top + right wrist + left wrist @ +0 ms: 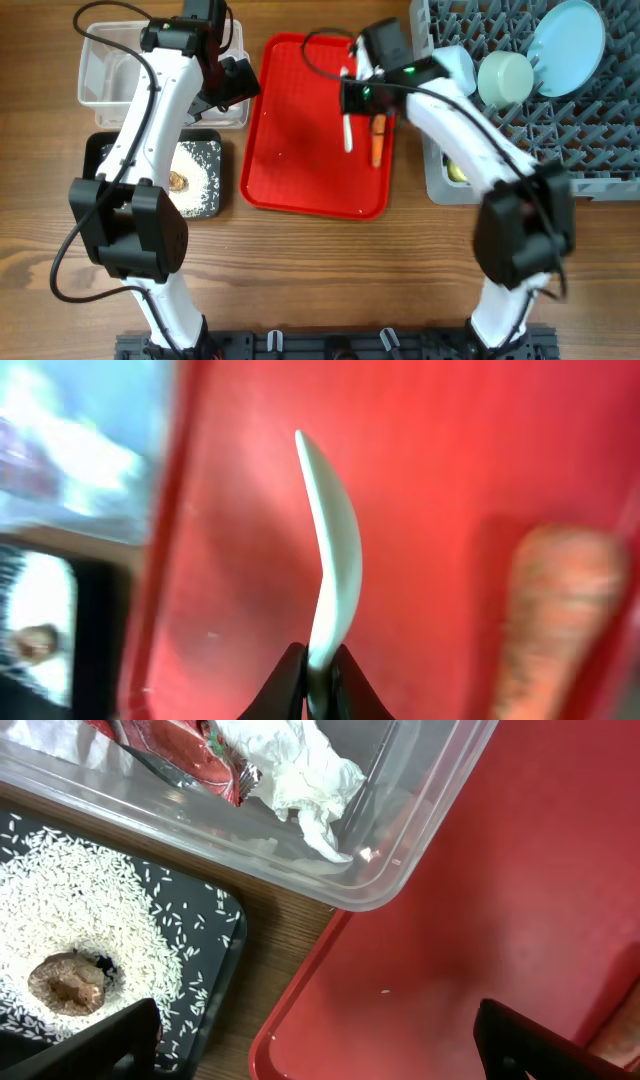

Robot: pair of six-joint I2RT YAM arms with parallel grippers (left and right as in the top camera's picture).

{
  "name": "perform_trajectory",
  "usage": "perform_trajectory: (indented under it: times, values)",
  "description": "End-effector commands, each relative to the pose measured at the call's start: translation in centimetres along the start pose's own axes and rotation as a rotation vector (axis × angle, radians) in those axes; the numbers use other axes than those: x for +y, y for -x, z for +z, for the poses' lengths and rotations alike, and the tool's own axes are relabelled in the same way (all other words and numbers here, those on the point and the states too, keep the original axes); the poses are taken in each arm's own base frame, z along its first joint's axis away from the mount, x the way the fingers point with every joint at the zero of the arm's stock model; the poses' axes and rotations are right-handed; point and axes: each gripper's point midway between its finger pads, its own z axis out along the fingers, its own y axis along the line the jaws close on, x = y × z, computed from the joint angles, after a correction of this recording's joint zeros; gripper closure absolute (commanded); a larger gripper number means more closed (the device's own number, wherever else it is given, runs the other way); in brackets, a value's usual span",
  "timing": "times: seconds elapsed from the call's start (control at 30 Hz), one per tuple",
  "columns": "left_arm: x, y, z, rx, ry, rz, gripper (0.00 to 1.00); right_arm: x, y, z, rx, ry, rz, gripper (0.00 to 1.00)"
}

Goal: Sort waste into correct bins and load items into the dishwasher rack
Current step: 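Reach the right gripper to the white spoon and grasp it, then carry the white spoon to the rack and release it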

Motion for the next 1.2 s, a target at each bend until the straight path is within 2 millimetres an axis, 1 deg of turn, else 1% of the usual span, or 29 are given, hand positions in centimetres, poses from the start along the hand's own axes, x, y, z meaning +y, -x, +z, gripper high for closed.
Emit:
perform_trajectory:
  times: [0.0, 0.1, 0.13, 0.17, 0.2, 0.23, 0.33, 0.37, 0.43, 0.5, 0.57, 0.6, 0.67, 0.73, 0.8, 0.87, 0.93, 0.97, 1.0, 1.03, 1.07, 1.17]
  values:
    - [-0.2, 0.0, 0.2, 0.003, 0.000, -0.006, 0.00, -2.1, 3.7, -8.4, -0.184, -0.071, -0.001, 0.96]
    - [-0.2, 0.0, 0.2, 0.003, 0.000, -0.006, 0.00, -5.8, 4.4, -13.5, -0.261, -0.177, 0.066, 0.95]
    - [-0.2, 0.0, 0.2, 0.003, 0.000, -0.006, 0.00, -8.7, 4.5, -16.6, -0.300, -0.251, 0.121, 0.96]
    - [-0.2, 0.0, 0.2, 0.003, 0.000, -0.006, 0.00, -10.7, 4.3, -18.4, -0.321, -0.298, 0.161, 0.96]
    - [-0.2, 0.0, 0.2, 0.003, 0.000, -0.006, 0.00, -12.2, 4.2, -19.6, -0.336, -0.332, 0.194, 0.96]
    - [-0.2, 0.0, 0.2, 0.003, 0.000, -0.006, 0.00, -14.6, 3.8, -21.3, -0.352, -0.384, 0.245, 0.96]
    - [-0.2, 0.0, 0.2, 0.003, 0.000, -0.006, 0.00, -19.6, 2.6, -23.7, -0.354, -0.461, 0.365, 0.96]
    - [-0.2, 0.0, 0.2, 0.003, 0.000, -0.006, 0.00, -22.0, 2.0, -24.5, -0.351, -0.493, 0.421, 0.96]
    - [-0.2, 0.0, 0.2, 0.003, 0.000, -0.006, 0.00, -25.0, 1.2, -25.4, -0.361, -0.527, 0.519, 0.96]
    - [-0.2, 0.0, 0.2, 0.003, 0.000, -0.006, 0.00, -27.9, 0.1, -25.9, -0.373, -0.548, 0.667, 0.96]
    - [-0.2, 0.0, 0.2, 0.003, 0.000, -0.006, 0.00, -30.0, -1.3, -25.3, -0.367, -0.558, 0.809, 0.96]
    - [-0.2, 0.0, 0.2, 0.003, 0.000, -0.006, 0.00, -30.7, -1.9, -24.8, -0.363, -0.557, 0.868, 0.96]
    - [-0.2, 0.0, 0.2, 0.003, 0.000, -0.006, 0.00, -31.7, -2.8, -23.5, -0.359, -0.556, 0.956, 0.96]
    - [-0.2, 0.0, 0.2, 0.003, 0.000, -0.006, 0.00, -32.4, -3.9, -21.7, -0.368, -0.546, 1.070, 0.96]
    - [-0.2, 0.0, 0.2, 0.003, 0.000, -0.006, 0.00, -33.0, -5.3, -20.3, -0.378, -0.550, 1.205, 0.96]
    - [-0.2, 0.0, 0.2, 0.003, 0.000, -0.006, 0.00, -33.5, -7.3, -19.2, -0.394, -0.574, 1.393, 0.96]
    - [-0.2, 0.0, 0.2, 0.003, 0.000, -0.006, 0.00, -33.6, -8.0, -18.9, -0.398, -0.583, 1.449, 0.96]
    - [-0.2, 0.0, 0.2, 0.003, 0.000, -0.006, 0.00, -33.7, -8.1, -18.9, -0.403, -0.590, 1.458, 0.78]
    - [-0.2, 0.0, 0.2, 0.003, 0.000, -0.006, 0.00, -33.7, -8.0, -19.0, -0.406, -0.590, 1.456, 0.34]
    - [-0.2, 0.0, 0.2, 0.003, 0.000, -0.006, 0.00, -33.7, -8.0, -19.0, -0.407, -0.588, 1.455, 0.03]
    - [-0.2, 0.0, 0.2, 0.003, 0.000, -0.006, 0.00, -33.7, -8.0, -19.0, -0.406, -0.588, 1.454, 0.00]
    - [-0.2, 0.0, 0.2, 0.003, 0.000, -0.006, 0.00, -33.7, -7.5, -19.1, -0.396, -0.581, 1.373, 0.00]
